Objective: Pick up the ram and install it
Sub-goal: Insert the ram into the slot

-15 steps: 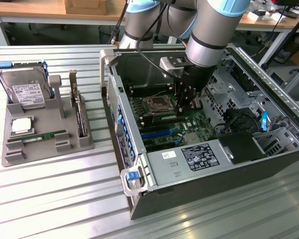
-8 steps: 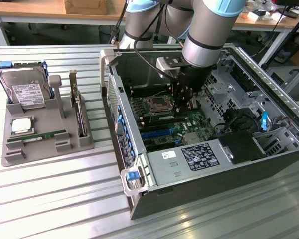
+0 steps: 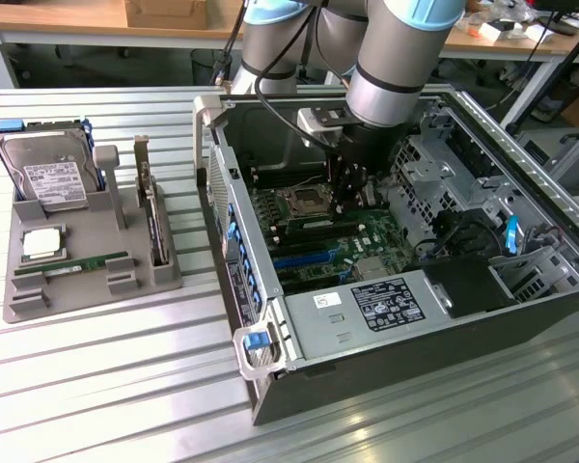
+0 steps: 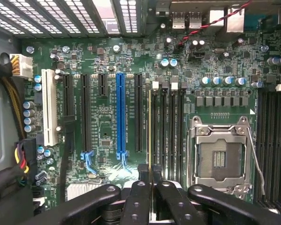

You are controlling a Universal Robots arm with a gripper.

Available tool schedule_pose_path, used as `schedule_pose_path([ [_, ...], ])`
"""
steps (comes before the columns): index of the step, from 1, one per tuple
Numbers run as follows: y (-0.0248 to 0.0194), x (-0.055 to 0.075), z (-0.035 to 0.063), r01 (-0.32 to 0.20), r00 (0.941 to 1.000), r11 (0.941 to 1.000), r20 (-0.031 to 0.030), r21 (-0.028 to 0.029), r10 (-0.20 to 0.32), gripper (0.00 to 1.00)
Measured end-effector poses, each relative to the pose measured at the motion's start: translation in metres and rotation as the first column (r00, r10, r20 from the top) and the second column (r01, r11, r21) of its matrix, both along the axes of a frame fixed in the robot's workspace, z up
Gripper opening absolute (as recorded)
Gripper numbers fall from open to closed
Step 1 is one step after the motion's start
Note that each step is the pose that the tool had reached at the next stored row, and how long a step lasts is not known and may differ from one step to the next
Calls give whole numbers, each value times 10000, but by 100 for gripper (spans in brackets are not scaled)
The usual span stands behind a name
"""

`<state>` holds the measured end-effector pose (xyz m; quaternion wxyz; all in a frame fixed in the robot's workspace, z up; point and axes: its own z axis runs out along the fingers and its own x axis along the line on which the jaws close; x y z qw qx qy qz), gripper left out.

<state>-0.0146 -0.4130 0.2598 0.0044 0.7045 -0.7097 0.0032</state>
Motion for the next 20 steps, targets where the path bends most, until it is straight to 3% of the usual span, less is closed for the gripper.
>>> schedule_pose_path([
  [10,59,0,-97,0,10000,10000,0,-1,0,12],
  [20,74,0,-201,0,10000,10000,-1,-2,0,12],
])
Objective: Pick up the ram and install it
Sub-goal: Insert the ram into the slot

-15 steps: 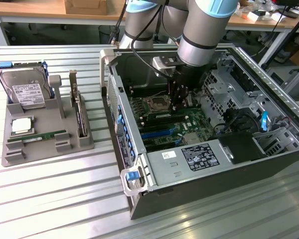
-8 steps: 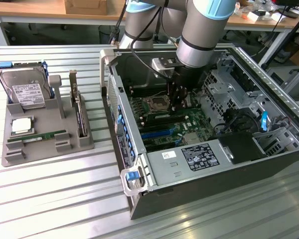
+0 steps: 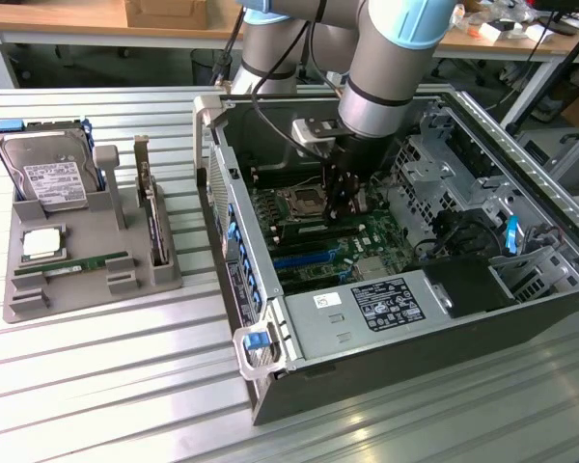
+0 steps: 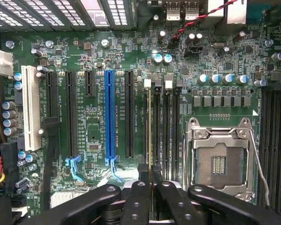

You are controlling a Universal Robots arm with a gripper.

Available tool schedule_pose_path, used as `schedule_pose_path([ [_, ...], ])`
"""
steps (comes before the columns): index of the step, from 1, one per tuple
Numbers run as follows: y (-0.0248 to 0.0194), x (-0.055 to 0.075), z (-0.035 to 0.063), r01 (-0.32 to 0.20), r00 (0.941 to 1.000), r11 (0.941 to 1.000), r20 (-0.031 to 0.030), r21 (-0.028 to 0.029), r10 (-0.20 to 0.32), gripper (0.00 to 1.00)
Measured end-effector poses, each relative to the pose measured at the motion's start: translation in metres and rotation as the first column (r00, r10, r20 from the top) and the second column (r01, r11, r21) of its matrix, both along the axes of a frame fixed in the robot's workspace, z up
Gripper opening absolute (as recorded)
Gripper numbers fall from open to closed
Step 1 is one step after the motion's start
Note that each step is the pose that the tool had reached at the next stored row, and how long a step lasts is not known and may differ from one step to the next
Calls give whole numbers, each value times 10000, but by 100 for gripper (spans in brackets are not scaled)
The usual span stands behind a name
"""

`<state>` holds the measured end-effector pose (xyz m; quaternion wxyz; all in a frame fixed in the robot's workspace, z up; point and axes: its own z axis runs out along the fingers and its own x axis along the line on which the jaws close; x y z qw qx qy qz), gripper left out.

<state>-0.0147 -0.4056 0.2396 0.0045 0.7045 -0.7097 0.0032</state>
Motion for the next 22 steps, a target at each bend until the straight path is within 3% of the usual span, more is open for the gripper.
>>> schedule_pose_path([
  [19,6,-10,-67,0,10000,10000,0,0,0,12],
  [22,6,-10,-63,0,10000,10000,0,-6,0,19],
])
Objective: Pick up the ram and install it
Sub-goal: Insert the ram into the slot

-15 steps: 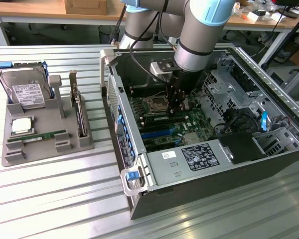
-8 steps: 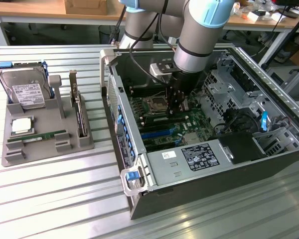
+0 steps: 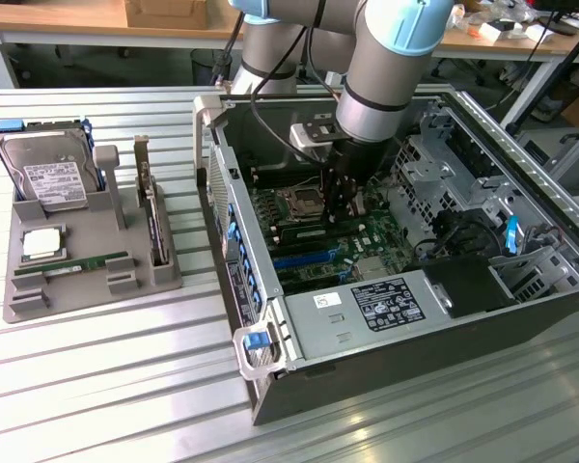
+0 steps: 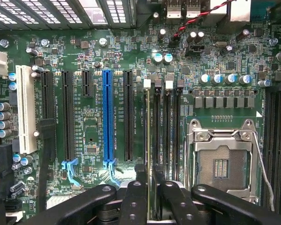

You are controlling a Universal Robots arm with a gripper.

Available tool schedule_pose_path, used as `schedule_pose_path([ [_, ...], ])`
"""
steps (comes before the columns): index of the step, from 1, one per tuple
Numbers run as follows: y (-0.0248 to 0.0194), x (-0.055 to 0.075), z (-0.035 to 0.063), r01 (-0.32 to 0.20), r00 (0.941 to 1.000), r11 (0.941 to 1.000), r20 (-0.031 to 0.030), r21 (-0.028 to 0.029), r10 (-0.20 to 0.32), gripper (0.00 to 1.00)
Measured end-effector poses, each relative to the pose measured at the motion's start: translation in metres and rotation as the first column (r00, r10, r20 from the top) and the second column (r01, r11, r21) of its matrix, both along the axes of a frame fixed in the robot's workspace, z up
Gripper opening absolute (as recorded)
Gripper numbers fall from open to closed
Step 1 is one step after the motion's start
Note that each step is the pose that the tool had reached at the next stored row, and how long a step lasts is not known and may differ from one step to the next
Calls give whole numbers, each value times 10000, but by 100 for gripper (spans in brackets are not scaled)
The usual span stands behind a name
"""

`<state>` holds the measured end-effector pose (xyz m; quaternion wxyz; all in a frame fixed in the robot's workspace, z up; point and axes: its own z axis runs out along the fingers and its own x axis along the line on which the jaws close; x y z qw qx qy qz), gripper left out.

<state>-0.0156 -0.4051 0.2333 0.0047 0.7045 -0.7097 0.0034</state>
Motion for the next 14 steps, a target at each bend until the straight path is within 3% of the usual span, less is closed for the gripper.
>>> schedule_pose_path([
  [4,28,-1,98,0,10000,10000,2,2,0,19],
  [6,45,0,110,-1,10000,10000,1,0,1,11],
  [8,48,2,114,0,10000,10000,2,1,0,10],
  [10,48,67,114,-2,10000,10000,-7,0,2,10],
  [14,48,333,114,-5,10000,10000,-76,0,5,10],
])
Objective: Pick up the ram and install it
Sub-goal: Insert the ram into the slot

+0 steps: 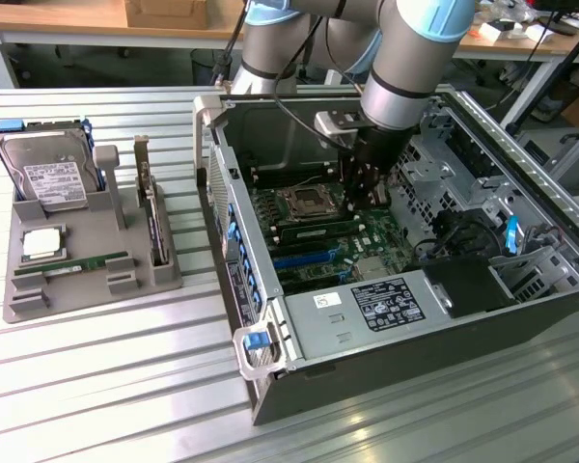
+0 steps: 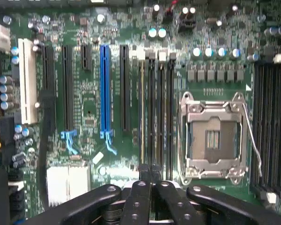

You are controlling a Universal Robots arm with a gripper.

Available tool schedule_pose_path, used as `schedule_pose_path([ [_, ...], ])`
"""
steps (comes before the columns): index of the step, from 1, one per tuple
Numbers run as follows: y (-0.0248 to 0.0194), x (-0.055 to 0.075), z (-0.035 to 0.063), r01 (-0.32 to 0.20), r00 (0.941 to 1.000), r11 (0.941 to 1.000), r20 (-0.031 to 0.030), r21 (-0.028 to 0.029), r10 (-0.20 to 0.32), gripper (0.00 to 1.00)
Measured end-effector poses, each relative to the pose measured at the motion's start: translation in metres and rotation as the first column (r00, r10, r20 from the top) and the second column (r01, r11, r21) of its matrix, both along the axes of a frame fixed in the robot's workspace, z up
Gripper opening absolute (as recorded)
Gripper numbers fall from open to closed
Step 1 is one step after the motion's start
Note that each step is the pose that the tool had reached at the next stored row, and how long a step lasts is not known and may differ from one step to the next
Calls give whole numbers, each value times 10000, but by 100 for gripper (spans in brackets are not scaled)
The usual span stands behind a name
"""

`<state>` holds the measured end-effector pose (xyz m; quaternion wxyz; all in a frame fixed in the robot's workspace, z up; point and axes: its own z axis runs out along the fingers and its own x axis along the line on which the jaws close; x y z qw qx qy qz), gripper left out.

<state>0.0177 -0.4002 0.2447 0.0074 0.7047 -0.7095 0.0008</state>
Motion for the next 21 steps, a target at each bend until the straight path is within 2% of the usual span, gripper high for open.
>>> schedule_pose_path([
  [5,0,274,0,-1,10000,10000,-62,0,1,10],
  [9,0,470,2,-2,10000,10000,-86,-3,2,10],
  [11,0,503,30,-2,10000,10000,-85,0,2,10],
  [13,0,511,100,0,10000,10000,-86,0,0,10],
  [19,0,513,378,-1,10000,10000,-85,-1,1,10],
  [21,0,513,389,-1,10000,10000,-85,2,1,10],
])
